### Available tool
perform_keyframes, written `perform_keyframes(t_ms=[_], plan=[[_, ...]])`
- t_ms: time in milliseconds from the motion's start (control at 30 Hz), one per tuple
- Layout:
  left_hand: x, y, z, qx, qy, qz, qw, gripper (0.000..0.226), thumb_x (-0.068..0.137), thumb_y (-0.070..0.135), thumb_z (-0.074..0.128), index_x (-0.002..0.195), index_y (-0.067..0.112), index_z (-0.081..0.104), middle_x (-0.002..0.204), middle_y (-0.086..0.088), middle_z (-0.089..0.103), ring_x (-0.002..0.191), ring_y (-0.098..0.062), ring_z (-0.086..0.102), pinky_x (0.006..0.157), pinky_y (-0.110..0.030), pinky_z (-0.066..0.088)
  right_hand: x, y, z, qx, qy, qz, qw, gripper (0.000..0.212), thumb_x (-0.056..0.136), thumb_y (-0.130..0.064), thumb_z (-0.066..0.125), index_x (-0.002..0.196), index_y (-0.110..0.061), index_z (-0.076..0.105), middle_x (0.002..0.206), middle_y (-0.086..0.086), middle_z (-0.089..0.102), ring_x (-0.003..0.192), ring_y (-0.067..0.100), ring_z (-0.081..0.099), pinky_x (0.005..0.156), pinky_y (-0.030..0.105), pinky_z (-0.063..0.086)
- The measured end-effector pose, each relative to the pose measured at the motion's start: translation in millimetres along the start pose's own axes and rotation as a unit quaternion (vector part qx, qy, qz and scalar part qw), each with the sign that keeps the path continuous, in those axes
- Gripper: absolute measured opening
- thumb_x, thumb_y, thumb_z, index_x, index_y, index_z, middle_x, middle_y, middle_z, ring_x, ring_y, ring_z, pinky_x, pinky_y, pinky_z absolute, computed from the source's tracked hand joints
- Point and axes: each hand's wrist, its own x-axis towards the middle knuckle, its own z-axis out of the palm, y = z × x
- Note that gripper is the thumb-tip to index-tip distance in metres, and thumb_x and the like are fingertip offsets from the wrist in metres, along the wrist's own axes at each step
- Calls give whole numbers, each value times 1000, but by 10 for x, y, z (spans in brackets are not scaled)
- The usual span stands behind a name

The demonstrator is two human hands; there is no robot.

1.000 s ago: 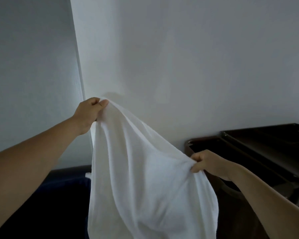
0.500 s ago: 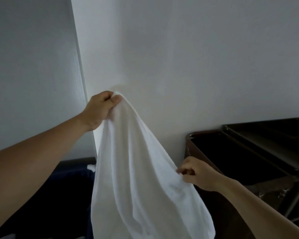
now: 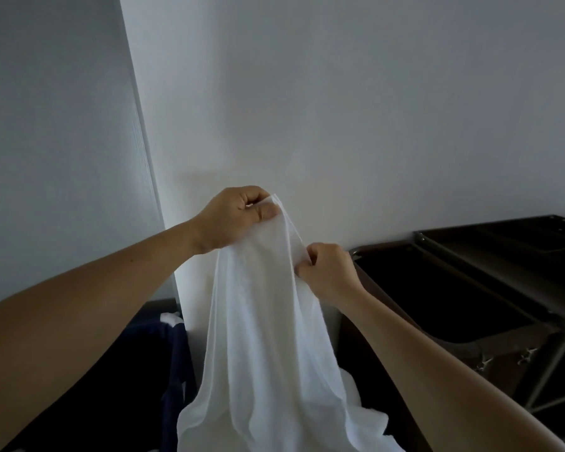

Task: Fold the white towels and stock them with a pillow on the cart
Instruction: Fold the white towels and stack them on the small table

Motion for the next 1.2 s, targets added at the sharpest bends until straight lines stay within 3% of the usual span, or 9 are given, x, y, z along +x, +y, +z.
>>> perform_keyframes(t_ms=[333,533,633,700,767,867,1000,1100,1200], plan=[[274,-361,-635,81,227,-43,970,28,95,33,65,88,6,65,69,-2,52,57,-13,45,46,-20,39,-246,860,-379,-98,-173,128,972,28,87,-7,57,60,-14,53,63,0,53,57,16,48,52,25,36],[326,-360,-674,57,243,-37,968,29,95,37,64,92,8,67,73,0,54,57,-7,50,52,-22,45,-223,1222,-675,-145,12,114,983,36,88,-3,52,57,-21,53,56,-3,53,54,12,53,47,24,32],[310,-237,-557,23,216,-16,976,19,94,36,64,82,22,67,67,11,54,51,5,48,46,-11,40,-435,1337,-382,-181,-245,121,945,33,87,-10,57,58,-25,51,55,-10,52,51,1,49,46,12,32],[294,-148,-472,12,172,-8,985,18,94,36,65,79,27,66,63,16,55,52,3,49,43,-13,41,-488,1355,-233,-195,-287,110,931,27,86,-16,59,63,-28,52,58,-13,55,58,2,50,49,11,32],[285,-73,-382,6,126,-1,992,19,94,35,66,83,20,67,60,18,54,51,1,48,41,-14,40,-464,1252,-127,-144,-222,81,961,10,86,-23,63,91,-31,62,82,-17,64,77,0,59,63,11,41],[296,32,-256,9,80,14,997,27,95,34,67,93,7,67,68,8,53,53,-1,46,44,-12,38,-424,865,23,22,-119,-1,993,49,85,-34,65,131,-37,49,117,-21,59,108,1,60,89,21,48],[296,171,-141,24,63,35,997,31,96,32,65,94,1,65,74,-1,52,58,-5,44,48,-12,37,-405,309,135,14,-7,-179,984,42,87,-59,52,127,-50,42,140,-23,44,124,-1,48,97,26,43],[276,262,-122,21,61,47,997,32,96,30,64,93,-2,63,75,-3,51,60,-5,43,49,-12,36,-334,143,178,-41,21,-132,990,47,84,-68,53,126,-51,43,160,-9,17,143,15,27,107,39,31],[243,303,-139,24,55,52,997,30,96,29,65,92,-1,63,75,-2,52,63,-7,45,54,-13,38,-288,84,190,-14,31,-106,994,46,80,-66,63,116,-42,49,151,-12,31,133,16,40,109,42,39]])
